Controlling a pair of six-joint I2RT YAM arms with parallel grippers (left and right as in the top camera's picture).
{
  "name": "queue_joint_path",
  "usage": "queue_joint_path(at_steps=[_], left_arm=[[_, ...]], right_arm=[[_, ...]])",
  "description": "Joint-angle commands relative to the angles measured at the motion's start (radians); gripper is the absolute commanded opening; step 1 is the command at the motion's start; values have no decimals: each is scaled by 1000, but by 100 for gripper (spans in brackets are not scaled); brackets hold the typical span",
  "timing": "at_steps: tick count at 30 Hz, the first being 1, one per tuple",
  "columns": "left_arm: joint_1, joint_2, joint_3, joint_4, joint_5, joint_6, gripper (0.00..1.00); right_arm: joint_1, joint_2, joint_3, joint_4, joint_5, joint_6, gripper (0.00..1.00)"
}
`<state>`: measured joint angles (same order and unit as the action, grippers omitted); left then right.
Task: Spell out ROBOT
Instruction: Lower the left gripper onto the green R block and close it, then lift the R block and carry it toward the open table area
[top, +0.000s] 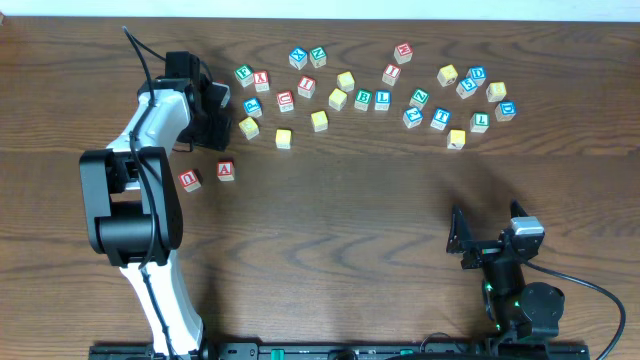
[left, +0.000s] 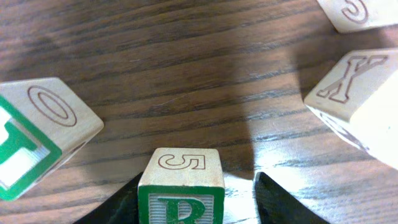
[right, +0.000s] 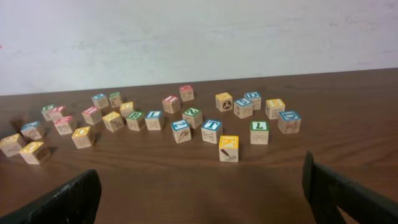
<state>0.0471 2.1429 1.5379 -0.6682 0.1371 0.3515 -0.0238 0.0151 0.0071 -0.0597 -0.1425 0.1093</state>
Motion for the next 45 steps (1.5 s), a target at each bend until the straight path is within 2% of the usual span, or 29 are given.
queue_joint_path(at_steps=[1,3,14,18,24,28,33,45], left_arm=[[4,5,18,1,12,3,42],[4,5,18,1,12,3,37],[4,5,18,1,12,3,37],[4,4,18,1,12,3,31],[4,-10,18,4,12,3,31],[4,-35,18,11,13,3,31],[4,-72,18,12,13,3,21],[4,-224,18,19,13,-36,21]], right_arm=[[-6,-4,-2,-3,-6,-10,99],[-6,-4,-2,-3,-6,-10,99],[-6,-4,-2,-3,-6,-10,99],[-6,-4,-2,-3,-6,-10,99],[-6,-4,-2,-3,-6,-10,99],[-6,-4,-2,-3,-6,-10,99],[-6,-4,-2,-3,-6,-10,99],[-6,-4,-2,-3,-6,-10,99]])
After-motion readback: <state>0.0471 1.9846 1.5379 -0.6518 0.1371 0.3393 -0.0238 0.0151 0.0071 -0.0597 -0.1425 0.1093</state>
